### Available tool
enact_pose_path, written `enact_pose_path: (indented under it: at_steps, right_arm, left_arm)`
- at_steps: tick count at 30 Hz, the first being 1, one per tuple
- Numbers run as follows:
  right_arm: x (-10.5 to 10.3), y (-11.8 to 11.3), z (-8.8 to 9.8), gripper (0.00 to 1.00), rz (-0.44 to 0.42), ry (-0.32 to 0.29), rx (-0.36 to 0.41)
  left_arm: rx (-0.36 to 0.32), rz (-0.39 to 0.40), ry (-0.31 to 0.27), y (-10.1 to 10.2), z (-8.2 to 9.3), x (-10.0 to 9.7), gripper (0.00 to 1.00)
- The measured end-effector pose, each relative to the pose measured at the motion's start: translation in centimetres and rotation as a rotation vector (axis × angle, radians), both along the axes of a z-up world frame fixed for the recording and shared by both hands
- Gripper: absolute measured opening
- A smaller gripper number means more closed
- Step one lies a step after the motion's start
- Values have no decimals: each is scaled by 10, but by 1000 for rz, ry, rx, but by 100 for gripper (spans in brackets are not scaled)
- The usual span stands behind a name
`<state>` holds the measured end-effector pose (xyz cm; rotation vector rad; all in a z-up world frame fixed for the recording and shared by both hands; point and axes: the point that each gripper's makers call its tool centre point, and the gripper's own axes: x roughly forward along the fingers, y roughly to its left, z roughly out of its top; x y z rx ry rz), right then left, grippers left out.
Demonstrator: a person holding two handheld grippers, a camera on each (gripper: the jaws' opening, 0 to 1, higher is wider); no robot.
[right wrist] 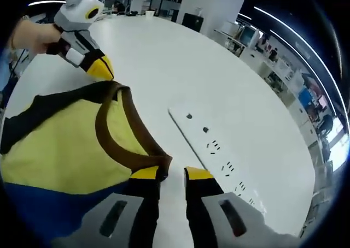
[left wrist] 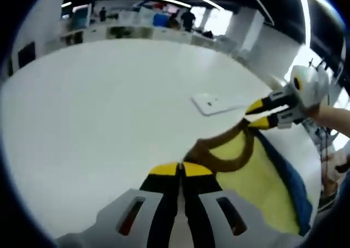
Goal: Fold the garment on the visible template until the final outline fits inside the template.
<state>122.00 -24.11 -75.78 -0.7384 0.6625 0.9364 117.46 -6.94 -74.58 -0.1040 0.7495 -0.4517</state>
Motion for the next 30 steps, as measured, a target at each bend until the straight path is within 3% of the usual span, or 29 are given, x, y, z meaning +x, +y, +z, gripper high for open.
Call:
enact_pose_path:
  at_steps: [6, 11, 16, 18, 20, 22, 26, 30]
  right_arm:
    - [0, -6, 20, 27, -10, -43, -3]
    - [3, -11, 37, 23, -34, -85, 13]
    - [-1, -19, 57, 26, -90, -103, 83]
    - [-6, -25, 63, 28, -103, -117, 82]
    - [-10, -25, 73, 37, -99, -136, 135]
    - [-13, -31, 78, 48, -125, -156, 139]
    - [-23, -36, 87, 68, -207, -122, 219]
    - [-38, -43, 93, 78, -245, -104, 255]
  left_arm:
    - [-11, 43, -32, 14, 15, 2, 0]
    - [-48, 32, -83, 12, 35, 0, 0]
    - [-75, 24, -114, 8, 55, -7, 5]
    - [-74, 17, -125, 7, 62, -10, 1]
    - [-76, -1, -153, 6, 70, -13, 0]
    - [-136, -9, -149, 1, 79, -20, 0]
    - [-124, -17, -136, 1, 84, -32, 0]
    - [-115, -23, -129, 2, 90, -48, 1]
